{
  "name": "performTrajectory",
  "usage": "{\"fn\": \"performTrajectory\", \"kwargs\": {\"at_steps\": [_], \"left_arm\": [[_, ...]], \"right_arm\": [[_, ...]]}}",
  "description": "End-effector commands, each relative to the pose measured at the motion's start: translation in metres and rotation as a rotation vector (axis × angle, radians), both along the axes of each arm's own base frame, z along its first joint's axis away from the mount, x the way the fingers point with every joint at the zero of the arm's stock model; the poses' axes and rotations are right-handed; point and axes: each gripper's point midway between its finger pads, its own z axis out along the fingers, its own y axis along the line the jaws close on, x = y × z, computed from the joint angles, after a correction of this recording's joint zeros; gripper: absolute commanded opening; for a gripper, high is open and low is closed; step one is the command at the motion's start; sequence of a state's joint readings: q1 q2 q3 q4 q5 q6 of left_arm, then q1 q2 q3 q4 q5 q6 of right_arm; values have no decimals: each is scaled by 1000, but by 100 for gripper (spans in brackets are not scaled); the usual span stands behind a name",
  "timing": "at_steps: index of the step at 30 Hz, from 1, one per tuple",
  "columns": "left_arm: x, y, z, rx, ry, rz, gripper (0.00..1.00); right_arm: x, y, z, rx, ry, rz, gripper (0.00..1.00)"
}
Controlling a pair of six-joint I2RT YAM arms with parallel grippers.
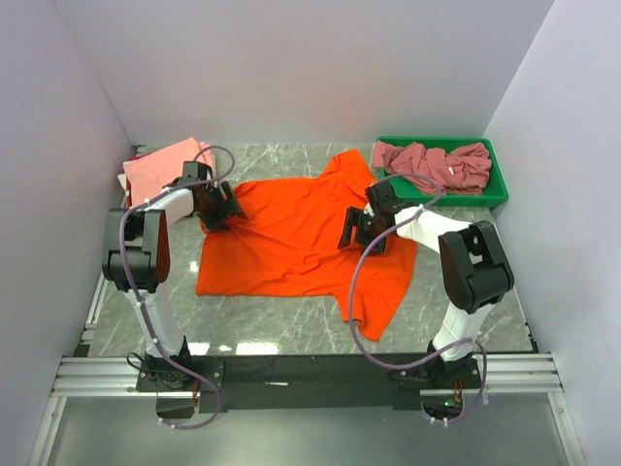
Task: Fold and stack the t-shirts
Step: Flatten the tshirt out
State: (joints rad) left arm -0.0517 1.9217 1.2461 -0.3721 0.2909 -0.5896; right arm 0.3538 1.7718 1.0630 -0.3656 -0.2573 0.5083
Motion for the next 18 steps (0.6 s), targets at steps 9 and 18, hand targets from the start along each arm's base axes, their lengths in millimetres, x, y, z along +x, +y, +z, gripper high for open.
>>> {"fn": "performTrajectory", "kwargs": {"at_steps": [9, 18], "left_arm": [[28, 35, 8, 158, -47, -26, 77], [-17, 57, 114, 232, -300, 129, 77]], "right_arm": [[23, 10, 2, -27, 16, 27, 81], [41, 13, 48, -17, -66, 28, 81]]}}
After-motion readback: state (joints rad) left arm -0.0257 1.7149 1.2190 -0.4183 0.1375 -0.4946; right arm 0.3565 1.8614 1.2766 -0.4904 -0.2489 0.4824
